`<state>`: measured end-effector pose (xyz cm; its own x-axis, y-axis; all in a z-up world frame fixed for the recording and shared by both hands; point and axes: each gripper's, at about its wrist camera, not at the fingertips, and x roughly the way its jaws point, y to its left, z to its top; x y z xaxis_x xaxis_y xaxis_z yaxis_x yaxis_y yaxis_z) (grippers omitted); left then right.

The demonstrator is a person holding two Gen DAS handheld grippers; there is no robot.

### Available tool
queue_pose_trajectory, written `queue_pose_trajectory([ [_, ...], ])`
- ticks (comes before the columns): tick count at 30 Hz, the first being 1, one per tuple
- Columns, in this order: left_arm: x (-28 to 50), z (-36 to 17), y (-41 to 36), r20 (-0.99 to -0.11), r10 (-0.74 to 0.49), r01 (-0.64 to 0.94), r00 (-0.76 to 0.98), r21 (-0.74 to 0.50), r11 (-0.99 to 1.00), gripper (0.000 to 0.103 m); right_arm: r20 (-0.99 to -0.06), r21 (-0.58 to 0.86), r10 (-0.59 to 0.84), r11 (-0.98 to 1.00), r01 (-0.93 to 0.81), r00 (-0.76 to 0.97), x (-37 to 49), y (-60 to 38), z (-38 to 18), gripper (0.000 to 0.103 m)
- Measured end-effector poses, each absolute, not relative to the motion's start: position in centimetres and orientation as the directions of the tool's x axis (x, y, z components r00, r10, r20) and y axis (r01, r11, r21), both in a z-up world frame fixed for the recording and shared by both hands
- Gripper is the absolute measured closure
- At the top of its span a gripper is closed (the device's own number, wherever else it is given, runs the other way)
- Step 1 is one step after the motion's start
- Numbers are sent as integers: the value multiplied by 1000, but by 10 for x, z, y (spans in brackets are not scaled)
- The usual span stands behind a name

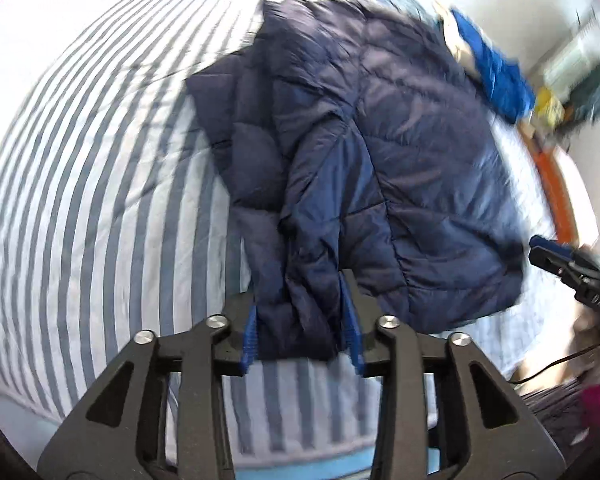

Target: Fold large clothes

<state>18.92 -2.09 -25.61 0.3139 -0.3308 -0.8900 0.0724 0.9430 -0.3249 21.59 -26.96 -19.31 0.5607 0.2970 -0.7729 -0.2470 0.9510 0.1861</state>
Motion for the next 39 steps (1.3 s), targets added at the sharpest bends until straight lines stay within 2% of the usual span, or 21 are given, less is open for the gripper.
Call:
queue_pose_trajectory([
  [2, 174, -251, 7, -859, -378, 9, 347, -400, 917, 50, -703, 205, 298, 954, -217, 646, 209, -282, -174, 46],
  [3, 174, -246, 21, -837, -393, -32, 380, -436, 899, 47, -669, 208, 289, 957, -201, 685, 204, -289, -168, 44],
  [4, 176, -243, 31, -825, -394, -59, 404, -454, 889, 41, -632, 210, 271, 962, -175, 726, 209, -290, -161, 43],
  [7, 188, -242, 53, -798, -414, -128, 437, -511, 850, 39, -587, 187, 209, 975, -120, 782, 233, -288, -155, 46],
  [10, 209, -253, 58, -802, -430, -151, 414, -526, 837, 38, -608, 117, 159, 987, -110, 778, 263, -278, -165, 59],
  [12, 228, -261, 57, -796, -450, -164, 404, -547, 821, 38, -634, 66, 112, 994, -91, 765, 283, -273, -178, 59],
  [15, 248, -276, 53, -772, -519, -163, 367, -603, 781, 38, -682, 105, 151, 988, -109, 716, 291, -276, -200, 59],
  [18, 259, -287, 66, -746, -555, -170, 368, -641, 749, 38, -717, 162, 219, 976, -148, 661, 299, -270, -211, 51],
  [20, 268, -296, 73, -734, -567, -199, 374, -661, 724, 35, -750, 135, 221, 974, -183, 624, 312, -256, -221, 46],
  [24, 286, -320, 83, -673, -637, -275, 377, -738, 617, 34, -766, 68, 199, 971, -231, 611, 317, -245, -216, 45],
  [27, 290, -328, 90, -623, -686, -283, 377, -782, 555, 34, -736, 169, 279, 958, -232, 617, 310, -270, -203, 46],
  [29, 294, -328, 90, -602, -705, -271, 376, -799, 537, 34, -705, 236, 334, 942, -237, 626, 305, -288, -202, 31],
  [31, 298, -327, 89, -580, -725, -260, 373, -815, 518, 34, -667, 267, 348, 937, -225, 659, 296, -310, -198, 22],
  [34, 304, -325, 83, -586, -730, -242, 351, -810, 534, 34, -627, 338, 379, 920, -200, 681, 289, -344, -200, 16],
  [37, 310, -327, 73, -593, -735, -234, 328, -805, 545, 33, -605, 456, 459, 870, -190, 651, 291, -365, -211, 6],
  [39, 314, -329, 69, -594, -737, -237, 322, -804, 545, 33, -589, 543, 525, 820, -180, 615, 294, -373, -225, 4],
])
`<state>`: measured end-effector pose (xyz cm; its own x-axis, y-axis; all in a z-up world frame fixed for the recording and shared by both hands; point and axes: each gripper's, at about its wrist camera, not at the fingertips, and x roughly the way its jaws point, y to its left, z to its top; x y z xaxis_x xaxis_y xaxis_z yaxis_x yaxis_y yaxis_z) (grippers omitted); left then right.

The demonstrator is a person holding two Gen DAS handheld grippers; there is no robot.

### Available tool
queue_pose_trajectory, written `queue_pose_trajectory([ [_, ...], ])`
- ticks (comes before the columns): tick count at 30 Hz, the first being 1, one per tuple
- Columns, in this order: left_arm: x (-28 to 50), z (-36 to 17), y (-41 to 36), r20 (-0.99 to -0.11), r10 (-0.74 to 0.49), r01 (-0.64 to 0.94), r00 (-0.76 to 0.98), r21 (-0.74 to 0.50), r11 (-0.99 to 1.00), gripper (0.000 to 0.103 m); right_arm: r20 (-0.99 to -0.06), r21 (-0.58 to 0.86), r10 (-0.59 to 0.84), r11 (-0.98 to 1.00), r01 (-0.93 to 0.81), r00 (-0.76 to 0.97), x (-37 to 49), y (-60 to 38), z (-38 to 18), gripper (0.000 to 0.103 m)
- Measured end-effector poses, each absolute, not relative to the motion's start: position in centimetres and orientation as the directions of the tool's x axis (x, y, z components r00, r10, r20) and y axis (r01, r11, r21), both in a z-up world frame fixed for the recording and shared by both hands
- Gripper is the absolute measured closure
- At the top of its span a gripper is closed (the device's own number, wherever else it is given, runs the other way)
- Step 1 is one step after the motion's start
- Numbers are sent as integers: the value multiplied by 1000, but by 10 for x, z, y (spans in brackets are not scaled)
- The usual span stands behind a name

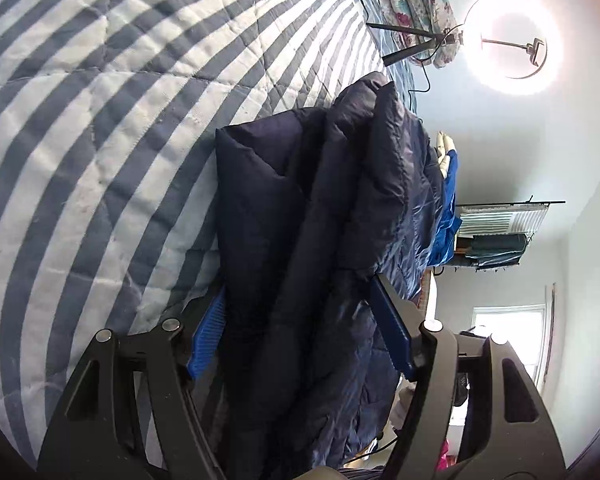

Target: Fold large clothes

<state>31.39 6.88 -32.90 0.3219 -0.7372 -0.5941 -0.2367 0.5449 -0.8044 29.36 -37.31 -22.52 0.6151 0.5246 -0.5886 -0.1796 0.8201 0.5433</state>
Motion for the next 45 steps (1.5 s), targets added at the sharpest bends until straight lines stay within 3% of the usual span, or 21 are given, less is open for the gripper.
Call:
queue_pose_trajectory([
  [10, 331, -331, 58, -571, -759, -204, 314, -821, 533, 33, -542, 675, 655, 712, -192, 527, 312, -356, -252, 4],
  [17, 348, -324, 37, -649, -705, -160, 287, -758, 632, 35, -583, 622, 618, 757, -200, 527, 323, -334, -256, 5],
  [19, 350, -318, 27, -696, -656, -133, 290, -709, 693, 43, -597, 604, 601, 772, -195, 531, 325, -326, -256, 7],
  [23, 346, -304, 8, -763, -569, -76, 306, -615, 785, 70, -648, 542, 561, 815, -205, 515, 325, -311, -252, 23],
  [26, 339, -285, -10, -799, -496, 0, 340, -528, 849, 82, -671, 518, 530, 835, -185, 519, 321, -302, -247, 38],
  [29, 329, -270, -23, -810, -450, 44, 376, -470, 882, 86, -689, 480, 493, 860, -174, 531, 313, -297, -237, 59],
  [35, 308, -244, -35, -798, -441, 84, 410, -448, 890, 89, -759, 276, 341, 940, -199, 555, 290, -264, -205, 76],
  [39, 302, -254, -32, -832, -404, 70, 381, -410, 910, 89, -784, 233, 330, 942, -243, 526, 283, -260, -206, 72],
  [41, 307, -272, -21, -834, -432, 11, 345, -456, 890, 88, -796, 276, 352, 935, -223, 492, 286, -279, -212, 52],
  [43, 310, -287, -7, -822, -467, -50, 325, -508, 860, 88, -783, 291, 361, 932, -214, 506, 281, -299, -204, 52],
  [45, 311, -290, -2, -815, -482, -65, 321, -527, 847, 88, -707, 246, 318, 948, -202, 632, 268, -318, -174, 59],
])
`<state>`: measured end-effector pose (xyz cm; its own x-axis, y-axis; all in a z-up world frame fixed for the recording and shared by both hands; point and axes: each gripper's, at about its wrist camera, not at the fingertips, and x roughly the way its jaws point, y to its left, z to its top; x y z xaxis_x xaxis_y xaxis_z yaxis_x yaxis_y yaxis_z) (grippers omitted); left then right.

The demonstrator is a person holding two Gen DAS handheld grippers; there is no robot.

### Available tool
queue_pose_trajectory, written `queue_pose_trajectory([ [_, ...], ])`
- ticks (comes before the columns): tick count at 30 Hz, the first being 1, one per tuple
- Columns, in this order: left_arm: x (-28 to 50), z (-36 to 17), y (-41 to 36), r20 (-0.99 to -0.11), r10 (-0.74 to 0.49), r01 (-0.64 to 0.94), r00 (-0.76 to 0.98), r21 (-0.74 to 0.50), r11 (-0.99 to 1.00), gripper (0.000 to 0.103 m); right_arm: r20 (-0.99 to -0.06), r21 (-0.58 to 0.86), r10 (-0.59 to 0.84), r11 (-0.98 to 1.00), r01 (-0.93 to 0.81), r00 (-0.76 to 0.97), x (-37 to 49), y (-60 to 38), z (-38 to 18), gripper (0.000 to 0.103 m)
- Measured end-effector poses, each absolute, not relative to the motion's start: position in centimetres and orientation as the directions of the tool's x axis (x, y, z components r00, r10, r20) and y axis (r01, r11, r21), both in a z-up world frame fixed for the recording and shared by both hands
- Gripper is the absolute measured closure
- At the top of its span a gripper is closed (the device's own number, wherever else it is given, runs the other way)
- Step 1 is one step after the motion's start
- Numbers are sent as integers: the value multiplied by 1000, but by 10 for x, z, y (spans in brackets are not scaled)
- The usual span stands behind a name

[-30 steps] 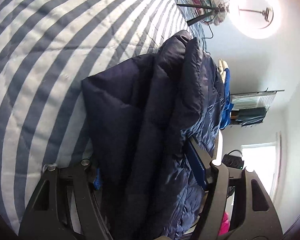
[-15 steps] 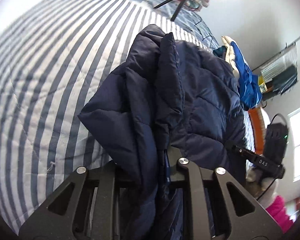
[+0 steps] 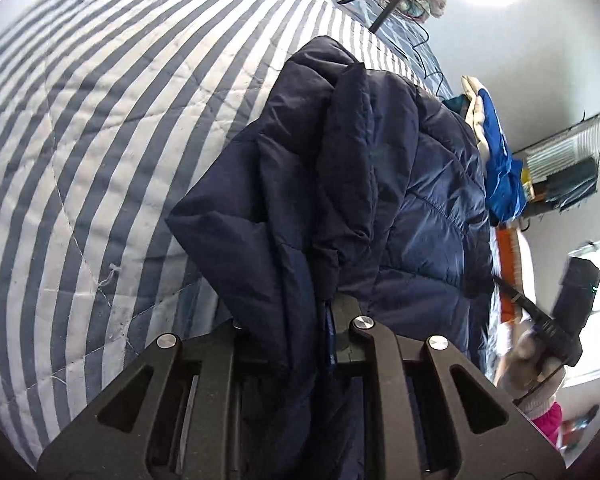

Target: Fold large clothes

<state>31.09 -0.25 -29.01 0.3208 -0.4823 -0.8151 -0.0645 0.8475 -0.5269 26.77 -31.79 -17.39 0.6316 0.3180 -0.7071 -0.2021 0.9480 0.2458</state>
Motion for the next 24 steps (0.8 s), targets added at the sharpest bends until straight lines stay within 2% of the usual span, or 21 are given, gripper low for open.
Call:
queue_pose_trajectory([
  [3, 312, -288, -9, -828, -456, -47, 325, -496, 867, 88, -562, 245, 337, 940, -237, 755, 264, -326, -136, 69],
  [5, 313, -288, -12, -831, -449, -42, 328, -488, 872, 88, -539, 201, 340, 941, -274, 771, 281, -315, -128, 73],
  [8, 314, -289, -12, -829, -456, -36, 324, -492, 870, 87, -566, 114, 317, 944, -308, 761, 322, -290, -133, 74],
  [13, 315, -290, -12, -834, -446, -26, 325, -479, 877, 87, -695, 84, 254, 958, -275, 672, 399, -265, -187, 78],
  [16, 315, -292, -11, -834, -446, -23, 324, -478, 878, 87, -701, 141, 275, 958, -251, 658, 405, -269, -201, 78],
  [18, 315, -293, -9, -831, -454, -33, 321, -489, 872, 87, -721, 107, 241, 965, -240, 650, 400, -267, -194, 78],
  [21, 314, -294, -6, -825, -465, -45, 322, -504, 862, 87, -714, 107, 229, 970, -220, 662, 386, -272, -169, 69],
  [23, 314, -295, -4, -821, -472, -53, 322, -513, 857, 87, -689, 169, 286, 957, -235, 666, 362, -284, -152, 37],
  [24, 314, -295, -3, -820, -473, -53, 322, -514, 856, 87, -678, 194, 314, 949, -250, 665, 351, -289, -148, 34],
])
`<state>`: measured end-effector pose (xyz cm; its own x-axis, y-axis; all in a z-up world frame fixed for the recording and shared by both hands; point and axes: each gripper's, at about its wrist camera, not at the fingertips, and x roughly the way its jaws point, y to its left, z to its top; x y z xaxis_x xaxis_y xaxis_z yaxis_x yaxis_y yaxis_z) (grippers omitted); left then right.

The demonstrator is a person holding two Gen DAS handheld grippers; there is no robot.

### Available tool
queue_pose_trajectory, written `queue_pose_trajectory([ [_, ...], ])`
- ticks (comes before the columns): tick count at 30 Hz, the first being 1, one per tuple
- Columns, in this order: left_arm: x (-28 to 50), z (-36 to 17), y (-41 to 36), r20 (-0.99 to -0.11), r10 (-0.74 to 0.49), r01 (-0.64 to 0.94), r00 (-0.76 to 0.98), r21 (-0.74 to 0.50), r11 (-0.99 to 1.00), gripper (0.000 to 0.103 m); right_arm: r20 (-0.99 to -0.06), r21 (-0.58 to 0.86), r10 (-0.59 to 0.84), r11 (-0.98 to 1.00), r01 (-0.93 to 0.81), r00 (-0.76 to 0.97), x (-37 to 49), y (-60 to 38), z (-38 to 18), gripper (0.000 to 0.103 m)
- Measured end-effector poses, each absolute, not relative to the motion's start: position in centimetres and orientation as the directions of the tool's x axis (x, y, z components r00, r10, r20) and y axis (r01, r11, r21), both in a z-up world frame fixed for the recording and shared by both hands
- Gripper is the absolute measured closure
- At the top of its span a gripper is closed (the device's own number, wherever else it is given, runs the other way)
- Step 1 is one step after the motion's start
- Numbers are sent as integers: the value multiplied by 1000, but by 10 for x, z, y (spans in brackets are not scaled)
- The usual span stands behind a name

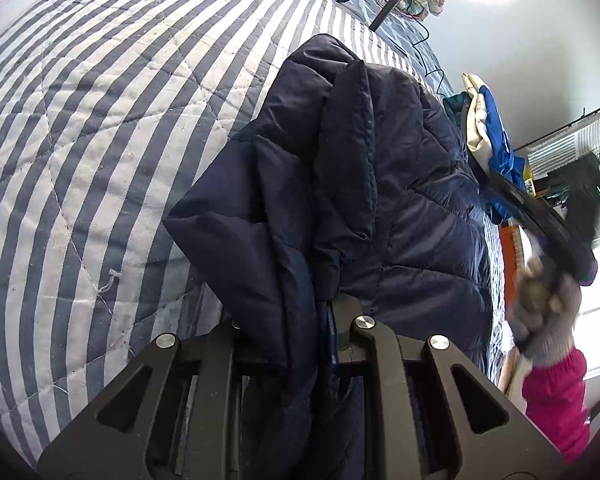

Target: Fold large clothes

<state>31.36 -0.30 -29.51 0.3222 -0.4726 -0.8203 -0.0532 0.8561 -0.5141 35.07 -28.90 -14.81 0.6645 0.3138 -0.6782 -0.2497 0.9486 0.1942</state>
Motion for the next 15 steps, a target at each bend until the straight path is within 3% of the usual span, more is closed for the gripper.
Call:
queue_pose_trajectory([
  [4, 312, -294, -2, -825, -462, -46, 324, -502, 864, 87, -689, 273, 383, 924, -269, 615, 297, -311, -161, 35],
  [9, 311, -292, -8, -837, -437, -35, 330, -474, 880, 87, -709, 433, 453, 884, -174, 540, 268, -343, -216, 30],
  [13, 310, -287, -16, -848, -404, -31, 342, -440, 898, 87, -657, 581, 565, 801, -143, 499, 271, -348, -245, 27],
  [15, 307, -281, -22, -858, -368, -18, 358, -401, 916, 87, -647, 599, 586, 786, -151, 488, 276, -340, -247, 35],
])
